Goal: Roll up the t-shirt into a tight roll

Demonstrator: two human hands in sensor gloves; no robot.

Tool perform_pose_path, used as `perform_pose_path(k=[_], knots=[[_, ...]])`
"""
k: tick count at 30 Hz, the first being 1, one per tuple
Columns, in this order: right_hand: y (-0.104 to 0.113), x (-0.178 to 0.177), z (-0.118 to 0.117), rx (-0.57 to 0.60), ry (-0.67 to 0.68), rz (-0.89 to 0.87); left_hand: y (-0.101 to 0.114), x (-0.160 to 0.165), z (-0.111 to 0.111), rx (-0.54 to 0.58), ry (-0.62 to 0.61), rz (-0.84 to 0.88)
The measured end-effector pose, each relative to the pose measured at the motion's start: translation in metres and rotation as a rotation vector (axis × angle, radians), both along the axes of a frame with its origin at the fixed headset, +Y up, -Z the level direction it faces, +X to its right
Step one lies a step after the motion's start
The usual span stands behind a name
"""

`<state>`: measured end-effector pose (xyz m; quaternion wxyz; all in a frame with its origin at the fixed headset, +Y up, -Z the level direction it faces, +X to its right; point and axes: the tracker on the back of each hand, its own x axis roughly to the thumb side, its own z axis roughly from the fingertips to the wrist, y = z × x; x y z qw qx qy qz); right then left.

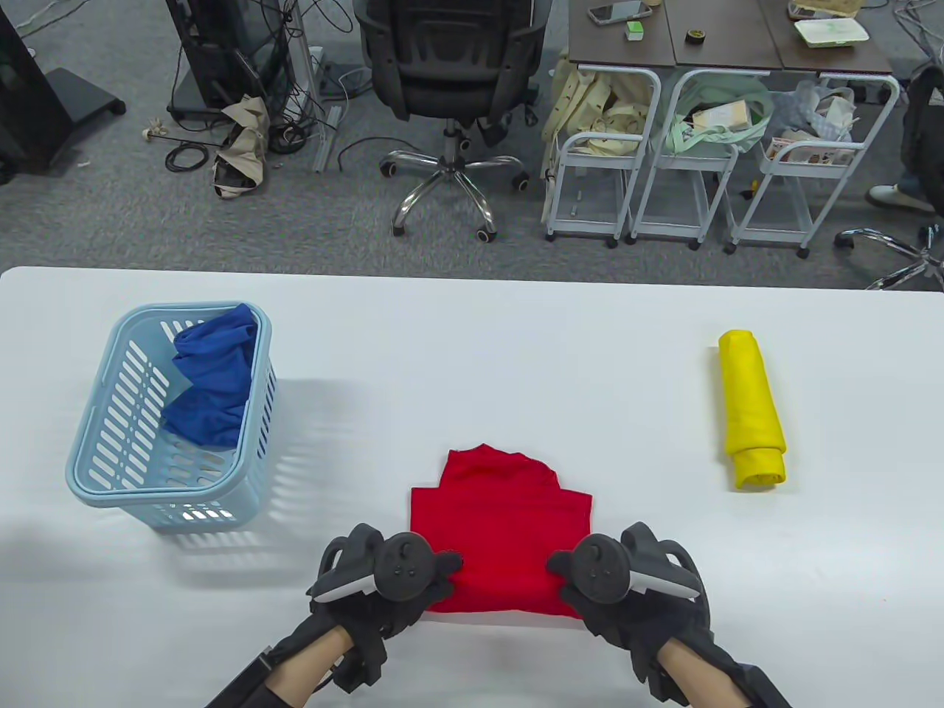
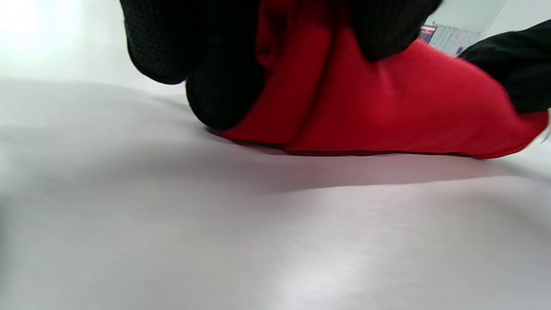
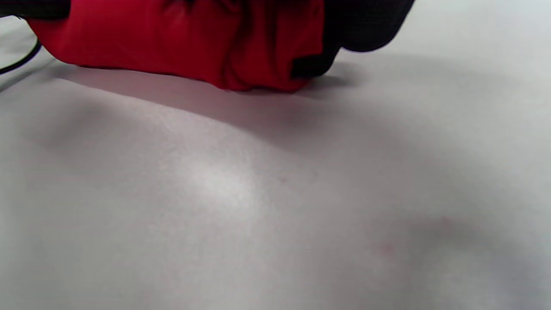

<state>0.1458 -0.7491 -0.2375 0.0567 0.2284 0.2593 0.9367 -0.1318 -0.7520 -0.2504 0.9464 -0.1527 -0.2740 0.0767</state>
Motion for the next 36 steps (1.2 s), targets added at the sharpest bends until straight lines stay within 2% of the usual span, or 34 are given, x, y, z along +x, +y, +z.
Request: perform_pose_path(k=[5, 7, 9, 11, 14, 16, 21, 23, 24, 26, 28, 31, 36], knots=[[-0.003, 0.001, -0.002, -0.037, -0.001, -0.035, 0.012, 0.002, 0.007, 0.208, 0.036, -0.165], [-0.003, 0.002, -0.003, -0.041, -0.003, -0.038, 0.022, 0.011, 0.019, 0.384, 0.02, -0.261], [-0.003, 0.001, -0.002, -0.04, -0.003, -0.036, 0.025, 0.019, 0.028, 0.48, -0.034, -0.301], [-0.003, 0.001, -0.002, -0.039, -0.004, -0.035, 0.02, 0.029, 0.035, 0.406, -0.15, -0.269], [-0.003, 0.002, -0.003, -0.037, -0.007, -0.034, 0.007, 0.036, 0.037, 0.281, -0.167, -0.314], [-0.002, 0.006, -0.004, -0.027, -0.03, -0.028, 0.001, 0.037, 0.034, 0.298, -0.176, -0.371], [0.016, 0.008, 0.001, 0.167, -0.084, 0.105, -0.002, 0.039, 0.032, 0.212, -0.166, -0.304], [0.027, 0.002, 0.008, 0.27, -0.053, 0.151, -0.004, 0.041, 0.033, 0.237, -0.17, -0.34], [0.029, 0.0, 0.01, 0.284, -0.034, 0.145, -0.005, 0.042, 0.032, 0.244, -0.176, -0.351], [0.028, -0.007, 0.016, 0.249, 0.061, 0.069, -0.005, 0.042, 0.032, 0.245, -0.171, -0.343], [0.017, -0.018, 0.019, 0.172, 0.111, 0.03, -0.003, 0.042, 0.031, 0.242, -0.168, -0.327], [0.003, -0.028, 0.02, 0.182, 0.125, 0.205, -0.001, 0.039, 0.026, 0.234, -0.15, -0.283], [0.001, -0.031, 0.014, 0.24, 0.081, 0.252, 0.003, 0.029, 0.013, 0.15, -0.103, -0.128]])
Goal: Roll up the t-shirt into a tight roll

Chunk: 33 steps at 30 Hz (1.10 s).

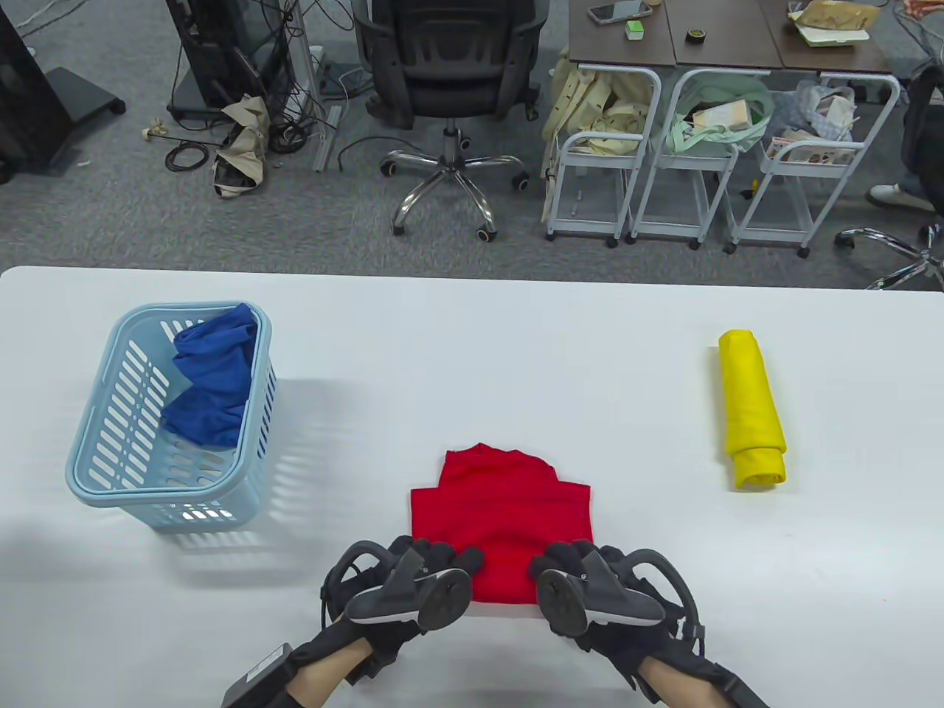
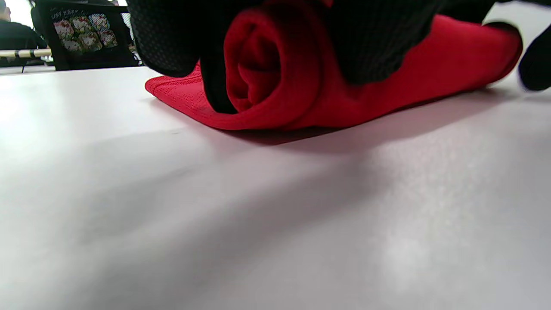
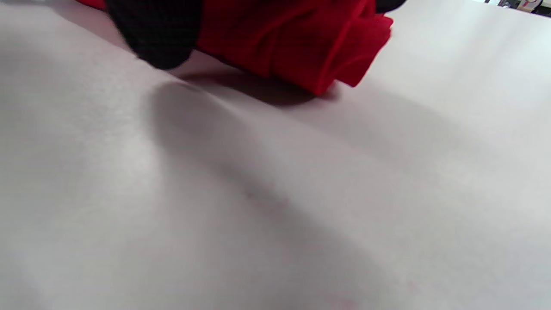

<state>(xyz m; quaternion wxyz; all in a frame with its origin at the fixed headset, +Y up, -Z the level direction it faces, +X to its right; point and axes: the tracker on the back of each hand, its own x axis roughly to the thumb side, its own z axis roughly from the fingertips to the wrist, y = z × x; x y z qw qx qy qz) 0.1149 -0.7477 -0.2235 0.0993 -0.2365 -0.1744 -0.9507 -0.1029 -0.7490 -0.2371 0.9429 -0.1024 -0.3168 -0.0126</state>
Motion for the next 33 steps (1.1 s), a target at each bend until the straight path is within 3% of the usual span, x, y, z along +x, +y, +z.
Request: perform_pose_path(k=[2, 6, 11, 23, 31, 33], knots=[[0.002, 0.002, -0.005, -0.029, -0.019, -0.047, 0.0, -0.001, 0.0, -0.009, -0.002, 0.001], [0.003, 0.011, -0.01, -0.089, -0.04, -0.155, -0.003, 0.005, 0.007, 0.088, -0.05, -0.134], [0.0, 0.023, -0.017, -0.214, -0.07, -0.287, -0.003, 0.007, 0.007, 0.111, -0.043, -0.147], [-0.004, 0.03, -0.019, -0.266, -0.09, -0.342, -0.003, -0.017, -0.017, -0.195, 0.079, 0.177], [-0.001, 0.037, -0.019, -0.153, -0.141, -0.249, -0.007, -0.031, -0.027, -0.274, 0.116, 0.258], [0.0, 0.038, -0.021, -0.164, -0.142, -0.29, -0.005, -0.032, -0.026, -0.22, 0.116, 0.215]])
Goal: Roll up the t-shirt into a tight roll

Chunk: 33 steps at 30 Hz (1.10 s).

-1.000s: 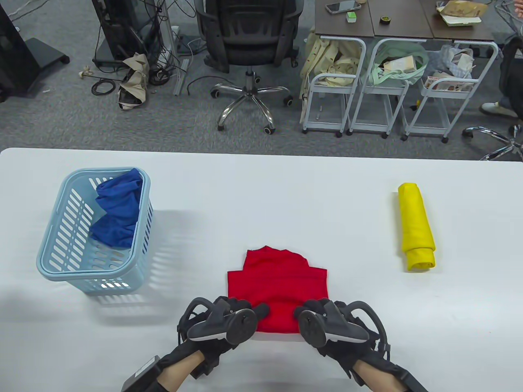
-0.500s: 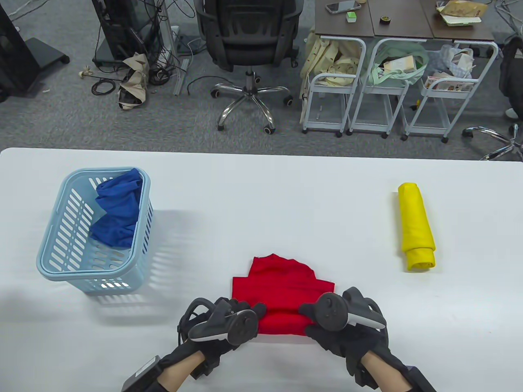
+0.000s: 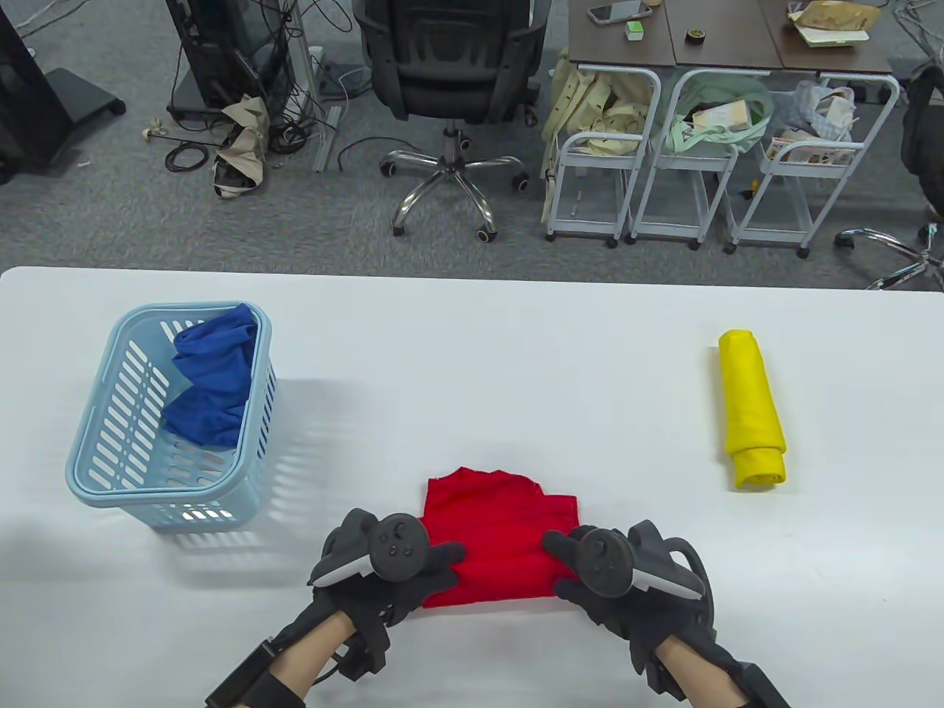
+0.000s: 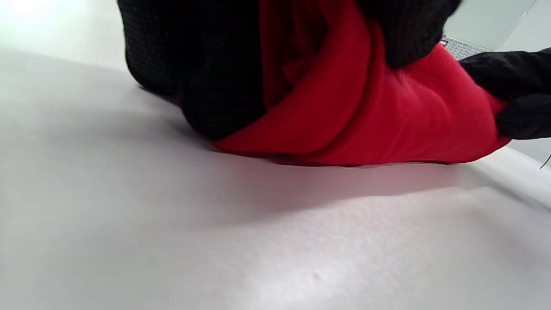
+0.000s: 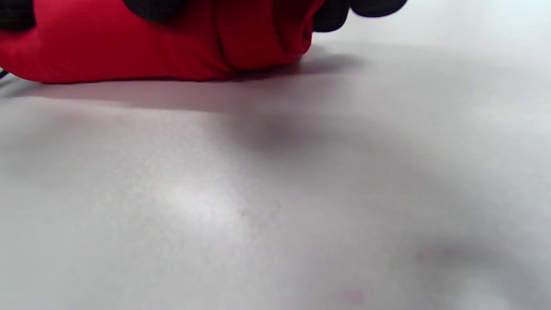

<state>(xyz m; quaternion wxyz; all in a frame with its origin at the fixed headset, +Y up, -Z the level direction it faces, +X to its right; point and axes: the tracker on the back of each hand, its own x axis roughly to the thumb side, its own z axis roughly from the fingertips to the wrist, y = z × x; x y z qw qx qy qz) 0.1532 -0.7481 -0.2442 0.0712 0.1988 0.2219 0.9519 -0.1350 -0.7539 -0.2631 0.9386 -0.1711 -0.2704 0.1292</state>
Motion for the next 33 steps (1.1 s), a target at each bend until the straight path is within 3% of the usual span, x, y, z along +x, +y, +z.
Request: perform_pose_path(k=[5, 9, 11, 15, 20, 22, 29, 33], knots=[[-0.001, -0.004, 0.001, -0.003, 0.013, 0.011, 0.008, 0.009, 0.011, 0.301, -0.037, -0.315], [-0.004, -0.001, -0.002, -0.045, -0.003, -0.02, 0.014, 0.009, 0.016, 0.403, -0.033, -0.386], [-0.005, 0.002, -0.004, -0.063, -0.011, -0.039, 0.021, 0.012, 0.022, 0.425, -0.095, -0.356], [-0.011, 0.008, -0.008, -0.221, 0.004, -0.21, 0.022, 0.022, 0.032, 0.396, -0.167, -0.304], [-0.011, 0.008, -0.009, -0.214, -0.005, -0.191, 0.006, 0.026, 0.032, 0.371, -0.19, -0.394], [-0.009, 0.009, -0.008, -0.187, -0.031, -0.161, 0.006, 0.025, 0.029, 0.371, -0.172, -0.402], [0.022, -0.001, 0.01, 0.142, -0.061, 0.075, 0.008, 0.019, 0.021, 0.309, -0.129, -0.299], [0.023, -0.012, 0.017, 0.125, 0.042, 0.024, 0.007, 0.012, 0.014, 0.221, -0.092, -0.201]])
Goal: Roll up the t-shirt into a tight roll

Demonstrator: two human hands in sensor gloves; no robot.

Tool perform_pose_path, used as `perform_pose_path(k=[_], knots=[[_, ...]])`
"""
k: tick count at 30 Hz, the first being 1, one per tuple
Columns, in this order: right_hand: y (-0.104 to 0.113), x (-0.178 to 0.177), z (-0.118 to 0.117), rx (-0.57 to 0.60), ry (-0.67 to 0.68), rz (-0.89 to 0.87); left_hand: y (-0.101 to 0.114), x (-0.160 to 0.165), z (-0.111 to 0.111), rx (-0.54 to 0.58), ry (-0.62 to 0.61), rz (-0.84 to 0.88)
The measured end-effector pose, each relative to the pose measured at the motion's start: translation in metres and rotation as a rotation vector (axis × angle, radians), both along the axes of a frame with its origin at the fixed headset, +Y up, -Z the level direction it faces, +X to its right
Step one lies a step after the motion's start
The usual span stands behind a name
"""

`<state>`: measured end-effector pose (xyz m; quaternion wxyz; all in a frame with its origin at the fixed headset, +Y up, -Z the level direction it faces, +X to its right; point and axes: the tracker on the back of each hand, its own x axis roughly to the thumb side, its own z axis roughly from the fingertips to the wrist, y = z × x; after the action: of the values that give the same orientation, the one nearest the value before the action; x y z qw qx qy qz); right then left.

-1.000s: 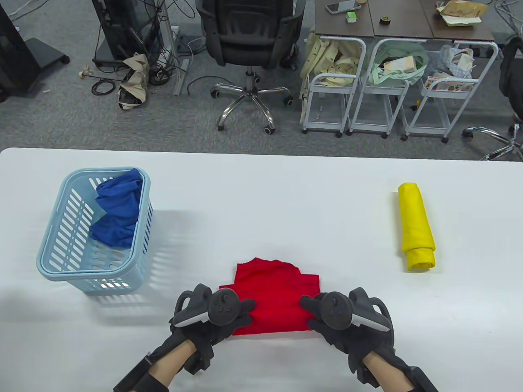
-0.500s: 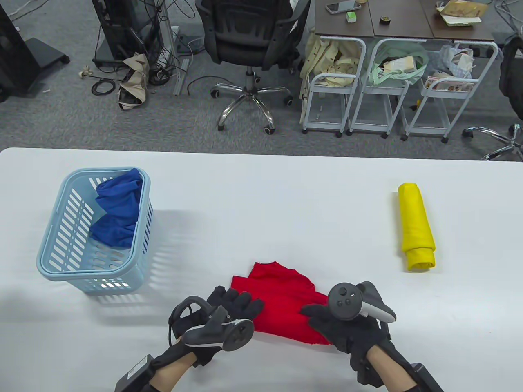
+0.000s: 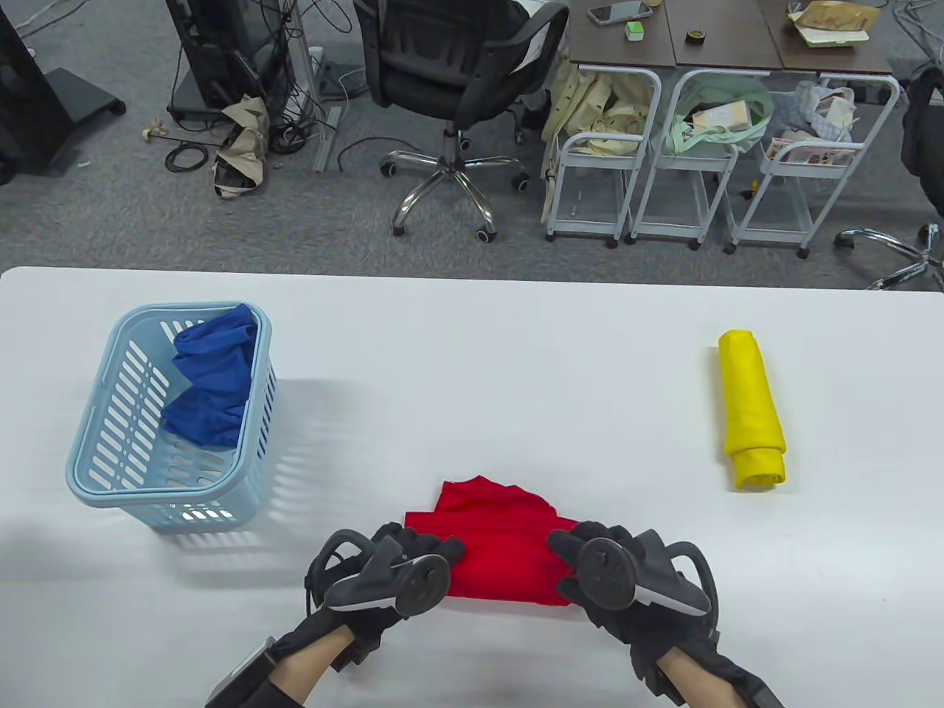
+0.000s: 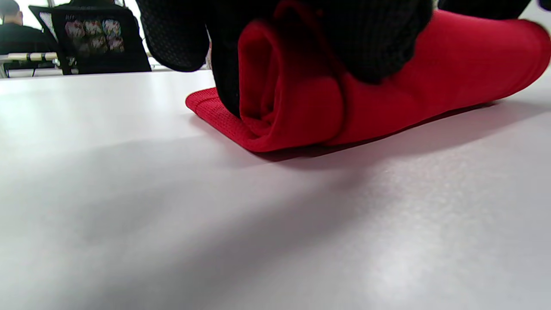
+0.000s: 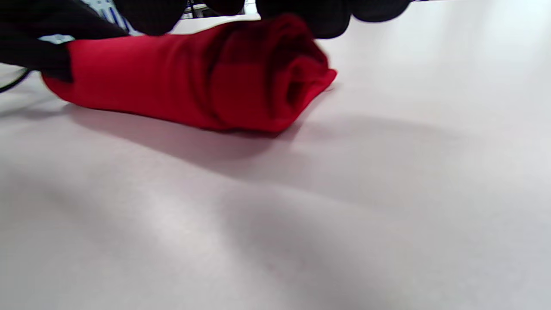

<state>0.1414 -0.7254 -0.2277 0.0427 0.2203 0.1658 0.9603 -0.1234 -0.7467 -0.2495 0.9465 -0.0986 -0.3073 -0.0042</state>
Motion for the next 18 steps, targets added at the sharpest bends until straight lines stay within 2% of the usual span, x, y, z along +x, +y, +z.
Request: perform_pose_path(k=[4, 6, 9, 12, 14, 18], knots=[[-0.016, -0.011, 0.001, -0.018, 0.004, 0.12, -0.004, -0.011, -0.011, -0.172, 0.065, 0.154], [-0.02, -0.013, -0.002, -0.034, -0.009, 0.129, -0.006, -0.015, -0.015, -0.211, 0.092, 0.207], [-0.02, -0.013, -0.006, -0.041, -0.02, 0.117, -0.006, -0.015, -0.015, -0.197, 0.104, 0.214], [-0.021, -0.013, -0.008, -0.047, -0.024, 0.113, -0.007, -0.01, -0.007, -0.169, 0.061, 0.17], [-0.02, -0.01, -0.012, -0.074, -0.035, 0.066, -0.008, -0.005, 0.002, -0.176, 0.035, 0.037], [-0.02, -0.002, -0.016, -0.144, -0.044, -0.029, -0.005, 0.004, 0.01, -0.01, 0.001, -0.116]])
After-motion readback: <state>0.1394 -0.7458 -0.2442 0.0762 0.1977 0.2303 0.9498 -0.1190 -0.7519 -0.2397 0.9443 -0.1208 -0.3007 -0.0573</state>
